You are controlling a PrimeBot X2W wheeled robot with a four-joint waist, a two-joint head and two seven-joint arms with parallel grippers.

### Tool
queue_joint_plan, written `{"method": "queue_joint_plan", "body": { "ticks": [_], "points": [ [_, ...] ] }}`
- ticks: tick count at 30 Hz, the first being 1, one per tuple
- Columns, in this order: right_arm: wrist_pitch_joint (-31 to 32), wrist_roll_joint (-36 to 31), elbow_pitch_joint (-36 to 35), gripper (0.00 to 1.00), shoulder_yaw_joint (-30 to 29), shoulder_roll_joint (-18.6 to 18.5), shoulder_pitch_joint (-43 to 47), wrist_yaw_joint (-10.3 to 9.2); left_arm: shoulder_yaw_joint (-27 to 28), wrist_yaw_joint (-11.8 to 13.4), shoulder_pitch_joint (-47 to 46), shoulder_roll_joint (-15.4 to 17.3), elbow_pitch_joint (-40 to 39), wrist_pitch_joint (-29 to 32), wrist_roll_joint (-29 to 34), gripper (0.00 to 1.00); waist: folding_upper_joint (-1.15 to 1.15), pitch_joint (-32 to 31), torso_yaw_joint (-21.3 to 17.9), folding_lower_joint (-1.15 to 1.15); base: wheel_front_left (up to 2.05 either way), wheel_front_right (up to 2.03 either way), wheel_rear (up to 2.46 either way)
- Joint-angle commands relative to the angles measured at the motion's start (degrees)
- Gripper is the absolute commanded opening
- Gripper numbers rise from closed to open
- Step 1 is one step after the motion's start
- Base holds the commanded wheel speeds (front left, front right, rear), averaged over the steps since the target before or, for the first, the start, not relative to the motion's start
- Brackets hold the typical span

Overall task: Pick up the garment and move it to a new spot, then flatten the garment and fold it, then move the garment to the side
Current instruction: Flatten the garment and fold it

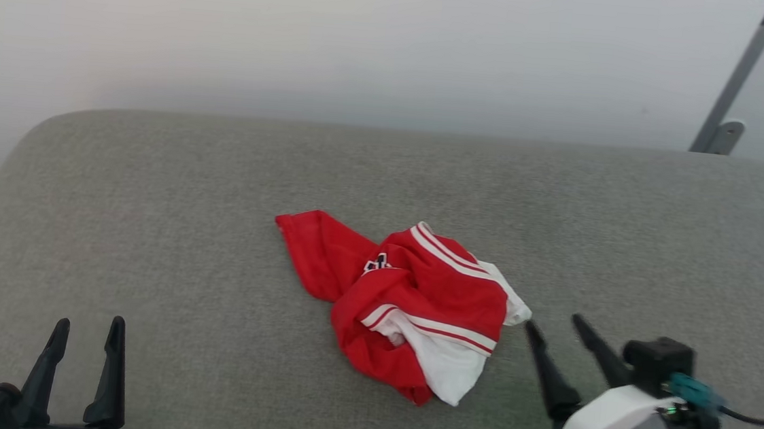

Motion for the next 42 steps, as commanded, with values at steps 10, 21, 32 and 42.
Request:
{"method": "queue_joint_plan", "body": {
  "ticks": [10, 21, 32, 42],
  "points": [
    [13.86, 6.31, 3.12, 1.0, 12.18, -4.15, -4.1, -0.02, -2.33, -0.15, -2.45, 0.35, 0.48, -0.3, -0.47, 1.0, 0.0, 2.97, 5.08, 0.0, 0.0, 0.0, 0.0],
    [21.13, 2.78, 9.7, 0.48, 13.27, -4.85, -8.78, -0.02, -4.22, -0.15, -6.09, 0.01, 1.35, -0.3, -1.31, 1.0, 0.0, 6.9, 8.38, 0.0, 0.0, 0.0, 0.0],
    [21.6, 2.13, 9.86, 0.0, 11.7, -5.13, -11.95, -0.03, -3.17, -0.15, -6.89, -0.38, 1.8, -0.3, -1.75, 1.0, 0.0, 7.76, 7.49, 0.0, 0.0, 0.0, 0.0],
    [27.91, 1.9, -3.2, 0.0, 1.64, -11.48, -8.7, -0.03, -1.61, -0.16, -5.38, -0.2, 1.0, -0.31, -1.61, 1.0, 0.0, 7.48, 4.15, 0.0, 0.0, 0.0, 0.0]
  ]
}}
